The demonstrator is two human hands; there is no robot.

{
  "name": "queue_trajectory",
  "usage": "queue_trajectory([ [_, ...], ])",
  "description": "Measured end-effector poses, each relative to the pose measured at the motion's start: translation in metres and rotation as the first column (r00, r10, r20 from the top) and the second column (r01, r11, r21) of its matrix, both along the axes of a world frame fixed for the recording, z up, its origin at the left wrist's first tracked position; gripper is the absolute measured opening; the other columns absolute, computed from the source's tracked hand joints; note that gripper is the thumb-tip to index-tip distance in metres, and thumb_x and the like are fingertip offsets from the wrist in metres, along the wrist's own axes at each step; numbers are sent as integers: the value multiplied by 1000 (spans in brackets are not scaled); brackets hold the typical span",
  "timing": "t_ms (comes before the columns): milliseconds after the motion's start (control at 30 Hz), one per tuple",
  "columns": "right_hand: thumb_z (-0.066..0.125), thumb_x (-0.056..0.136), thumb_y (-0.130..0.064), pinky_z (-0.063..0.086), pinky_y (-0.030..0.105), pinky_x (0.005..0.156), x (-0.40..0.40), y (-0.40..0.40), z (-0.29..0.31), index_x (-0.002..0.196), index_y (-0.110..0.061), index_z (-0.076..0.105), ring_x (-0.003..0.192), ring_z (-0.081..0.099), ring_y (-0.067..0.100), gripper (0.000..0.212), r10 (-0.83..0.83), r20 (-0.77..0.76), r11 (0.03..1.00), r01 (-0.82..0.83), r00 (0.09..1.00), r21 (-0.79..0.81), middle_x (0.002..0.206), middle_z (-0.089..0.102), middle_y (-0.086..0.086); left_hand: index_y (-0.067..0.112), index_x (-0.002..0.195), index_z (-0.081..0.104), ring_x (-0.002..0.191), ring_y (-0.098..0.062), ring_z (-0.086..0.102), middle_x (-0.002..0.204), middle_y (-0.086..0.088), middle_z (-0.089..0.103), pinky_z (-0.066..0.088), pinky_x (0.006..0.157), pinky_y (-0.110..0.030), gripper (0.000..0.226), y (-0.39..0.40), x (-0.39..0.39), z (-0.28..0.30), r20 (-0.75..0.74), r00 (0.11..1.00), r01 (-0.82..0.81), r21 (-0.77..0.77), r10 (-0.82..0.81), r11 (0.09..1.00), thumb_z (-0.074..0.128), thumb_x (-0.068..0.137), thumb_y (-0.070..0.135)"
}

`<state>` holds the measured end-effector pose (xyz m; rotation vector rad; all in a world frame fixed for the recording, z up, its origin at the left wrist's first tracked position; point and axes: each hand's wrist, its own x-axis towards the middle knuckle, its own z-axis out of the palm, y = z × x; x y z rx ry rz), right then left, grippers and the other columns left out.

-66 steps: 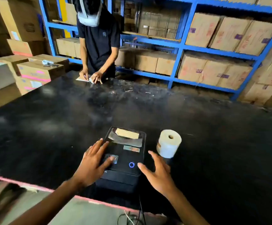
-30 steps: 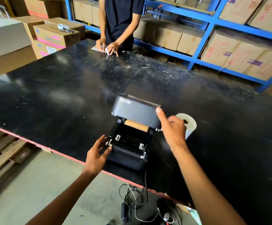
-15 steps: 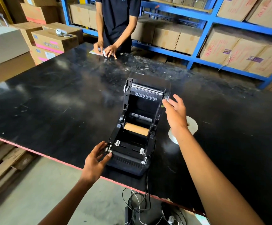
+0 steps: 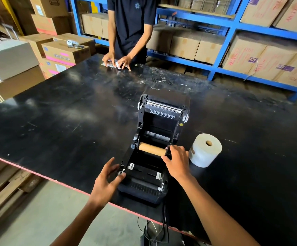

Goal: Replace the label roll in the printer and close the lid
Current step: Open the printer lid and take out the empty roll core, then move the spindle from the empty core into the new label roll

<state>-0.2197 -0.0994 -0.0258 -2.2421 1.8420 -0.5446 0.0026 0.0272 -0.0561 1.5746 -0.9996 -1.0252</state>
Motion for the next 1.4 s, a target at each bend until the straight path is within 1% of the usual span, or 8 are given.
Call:
queue_trajectory([
  [367,60,89,-15,53,20,76,-47,43,36,91,-15,62,87,66,20,3,-112,748,978,-59,654,198,89,69,4,17,145,40,117,21,46,124,27,54,30,94,4,49,-63,-64,52,96,982,180,-225,-163,958,53,99,17],
  [467,56,92,-16,56,42,86,-82,64,32,100,-12,65,93,67,27,13,-259,806,958,36,531,285,98,68,15,22,136,50,96,4,59,110,0,68,42,85,-4,41,-59,-94,55,104,955,295,-235,-277,926,55,97,13],
  [567,54,93,-14,59,28,71,-116,82,24,94,-19,67,86,72,20,14,-361,852,932,102,379,349,90,73,5,17,136,53,90,-18,68,101,-11,74,52,86,-23,44,-59,-129,55,97,915,403,-238,-391,884,61,93,9],
  [867,52,94,-15,51,42,76,-226,100,-4,100,-13,69,75,65,22,18,-502,831,840,366,240,401,78,70,7,31,122,60,91,-3,68,101,7,74,52,83,-21,36,-88,-215,27,327,824,545,-235,-463,805,64,91,13],
  [1100,54,94,-17,50,21,61,-283,81,-27,88,-20,71,68,65,4,18,-531,779,840,329,333,432,71,71,-8,12,116,69,104,-35,64,116,-9,72,53,86,-40,29,-121,-263,-15,869,265,744,92,-418,662,65,88,19],
  [1233,53,93,-13,47,19,57,-276,71,-41,86,-5,68,63,62,6,18,-520,773,854,256,363,454,70,65,2,14,89,80,90,-32,75,94,-7,79,61,69,-31,50,-128,-273,-24,953,89,729,137,-291,671,94,42,19],
  [1300,54,93,-15,48,18,57,-273,69,-46,82,-8,68,64,64,6,20,-519,764,854,207,384,476,68,65,-1,10,91,79,94,-33,74,98,-11,78,61,71,-36,51,-122,-275,-31,943,204,685,54,-262,726,93,41,9],
  [1400,54,93,-18,48,18,57,-271,70,-56,75,-11,67,65,65,8,23,-508,757,858,172,411,484,61,64,-7,9,100,76,102,-27,68,105,-12,76,56,90,-40,19,-107,-282,-31,533,809,370,-135,-247,919,70,83,1],
])
